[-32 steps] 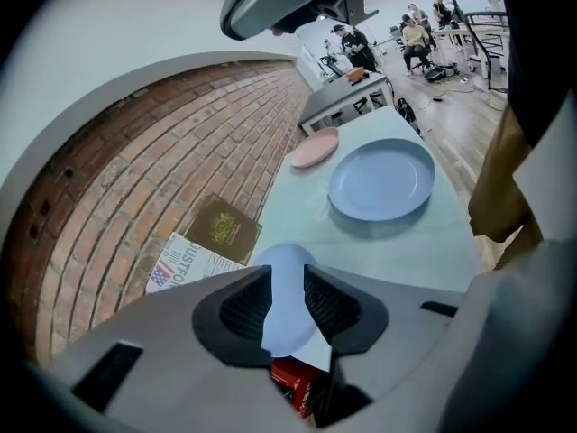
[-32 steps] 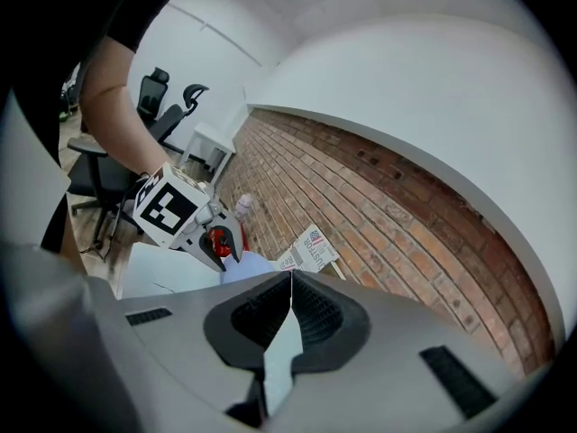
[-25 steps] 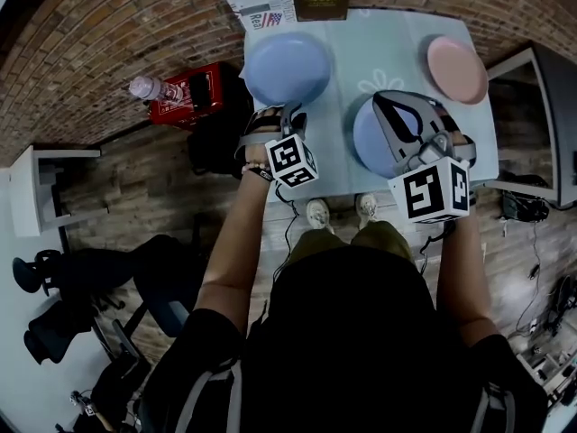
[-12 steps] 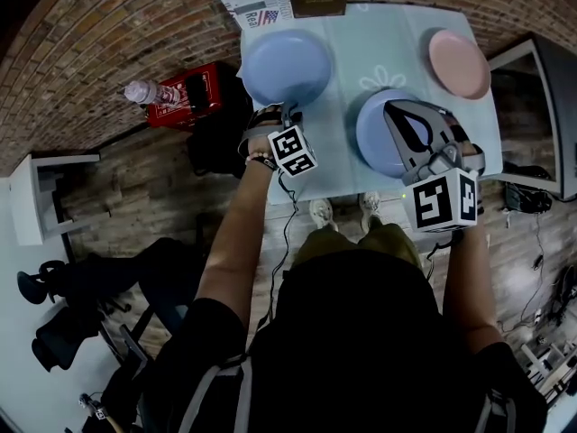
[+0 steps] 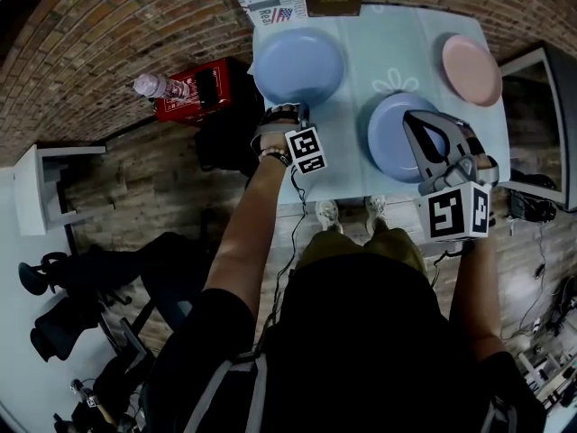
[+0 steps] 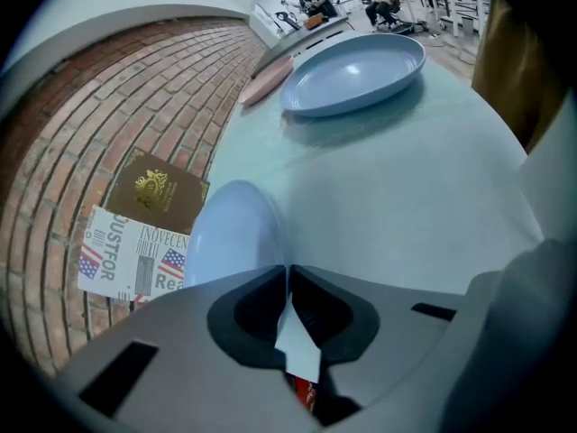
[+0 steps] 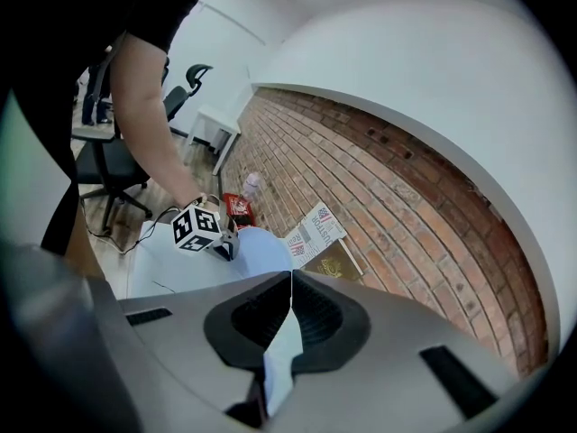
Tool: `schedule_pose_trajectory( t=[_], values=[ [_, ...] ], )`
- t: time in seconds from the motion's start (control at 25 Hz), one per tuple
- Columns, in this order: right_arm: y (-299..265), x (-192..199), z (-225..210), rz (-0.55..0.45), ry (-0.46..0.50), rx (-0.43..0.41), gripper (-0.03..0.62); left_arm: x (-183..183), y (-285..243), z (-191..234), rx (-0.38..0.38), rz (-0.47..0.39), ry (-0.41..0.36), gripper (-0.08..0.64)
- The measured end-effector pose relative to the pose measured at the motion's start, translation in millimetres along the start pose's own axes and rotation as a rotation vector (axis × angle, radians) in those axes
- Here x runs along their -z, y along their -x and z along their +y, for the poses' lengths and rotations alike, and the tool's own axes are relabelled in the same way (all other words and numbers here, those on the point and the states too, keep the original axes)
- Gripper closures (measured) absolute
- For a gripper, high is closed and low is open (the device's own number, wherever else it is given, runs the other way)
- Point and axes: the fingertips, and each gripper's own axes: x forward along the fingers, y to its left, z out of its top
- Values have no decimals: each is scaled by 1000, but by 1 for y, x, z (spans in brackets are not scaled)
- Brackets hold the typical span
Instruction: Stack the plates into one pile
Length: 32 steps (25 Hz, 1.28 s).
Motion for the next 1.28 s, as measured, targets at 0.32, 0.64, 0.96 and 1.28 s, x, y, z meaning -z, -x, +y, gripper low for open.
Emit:
schedule_pose_trajectory(
  t=[0.32,0.64,0.96,1.28],
  values=[
    [-2,-1,-2,-5,11,0,557,-5,8,-3,2,-30,11,525],
    [-4,-8,1,-30,12,-1,557,-11,38,0,-13,-56,-21,522],
    [2,-23,8,-84,18,0,558,-20,87,2,-46,-77,-52,515],
    [17,-24,13,-136,14,-6,558,-40,150,15,-120,-90,-78,514]
  ],
)
